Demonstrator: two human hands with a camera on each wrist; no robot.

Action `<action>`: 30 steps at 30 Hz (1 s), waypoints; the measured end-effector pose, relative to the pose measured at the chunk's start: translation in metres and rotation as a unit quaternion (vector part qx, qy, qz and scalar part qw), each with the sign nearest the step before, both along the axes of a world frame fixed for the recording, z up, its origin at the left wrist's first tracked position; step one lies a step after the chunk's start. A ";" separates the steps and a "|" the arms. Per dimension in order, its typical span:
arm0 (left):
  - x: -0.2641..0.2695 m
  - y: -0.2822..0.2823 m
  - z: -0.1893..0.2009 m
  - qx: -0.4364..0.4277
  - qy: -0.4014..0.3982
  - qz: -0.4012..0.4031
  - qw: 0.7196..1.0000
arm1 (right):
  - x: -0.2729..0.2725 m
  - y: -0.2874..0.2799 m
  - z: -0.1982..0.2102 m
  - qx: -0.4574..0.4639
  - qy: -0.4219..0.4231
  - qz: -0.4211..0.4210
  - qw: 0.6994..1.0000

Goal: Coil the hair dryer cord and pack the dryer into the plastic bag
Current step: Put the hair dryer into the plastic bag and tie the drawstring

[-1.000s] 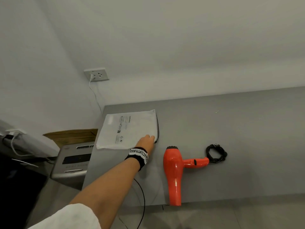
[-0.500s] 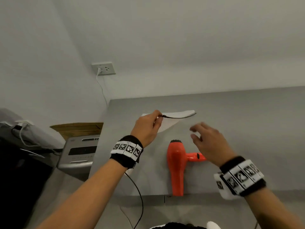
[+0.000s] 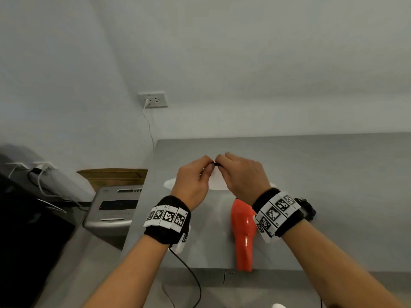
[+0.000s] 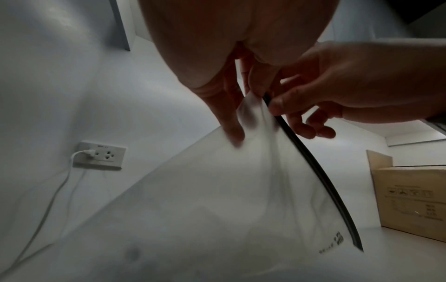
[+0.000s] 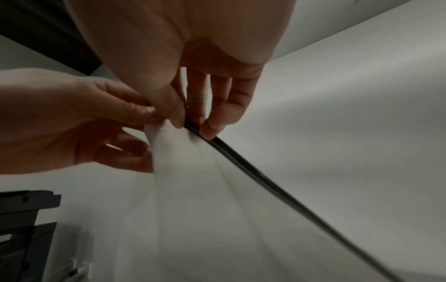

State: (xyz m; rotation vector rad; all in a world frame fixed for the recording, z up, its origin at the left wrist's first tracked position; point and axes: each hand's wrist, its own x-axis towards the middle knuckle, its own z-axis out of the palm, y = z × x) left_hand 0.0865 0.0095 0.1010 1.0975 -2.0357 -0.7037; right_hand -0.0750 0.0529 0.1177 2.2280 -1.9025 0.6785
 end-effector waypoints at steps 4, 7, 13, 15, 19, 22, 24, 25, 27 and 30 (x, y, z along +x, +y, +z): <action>0.017 0.001 -0.011 0.041 0.023 0.054 0.997 | -0.028 0.003 -0.034 0.052 0.035 -0.036 0.997; 0.027 0.002 -0.015 0.062 0.032 0.070 0.995 | -0.067 0.001 -0.055 0.095 0.061 -0.068 0.991; 0.025 0.009 -0.008 0.069 0.102 0.082 0.989 | -0.118 -0.007 -0.037 0.056 0.019 -0.192 0.980; 0.024 0.013 -0.004 0.050 0.124 0.084 0.987 | -0.125 -0.006 -0.027 0.029 -0.044 -0.243 0.969; 0.024 0.026 -0.007 0.039 0.124 0.073 0.989 | -0.105 0.002 -0.023 0.062 -0.371 -0.263 0.889; 0.018 0.043 -0.017 0.021 0.098 0.040 0.994 | -0.071 0.012 -0.028 0.163 -0.628 -0.174 0.741; 0.014 0.056 -0.024 0.003 0.084 0.000 0.996 | -0.057 0.013 -0.032 0.192 -0.678 -0.141 0.695; 0.013 0.061 -0.028 0.001 0.074 -0.023 0.997 | -0.055 0.010 -0.037 0.194 -0.686 -0.138 0.687; 0.014 0.066 -0.041 0.010 0.052 -0.067 0.996 | -0.054 0.004 -0.045 0.191 -0.678 -0.154 0.693; 0.020 0.067 -0.055 0.058 0.009 -0.133 0.989 | -0.058 -0.001 -0.049 0.165 -0.648 -0.174 0.723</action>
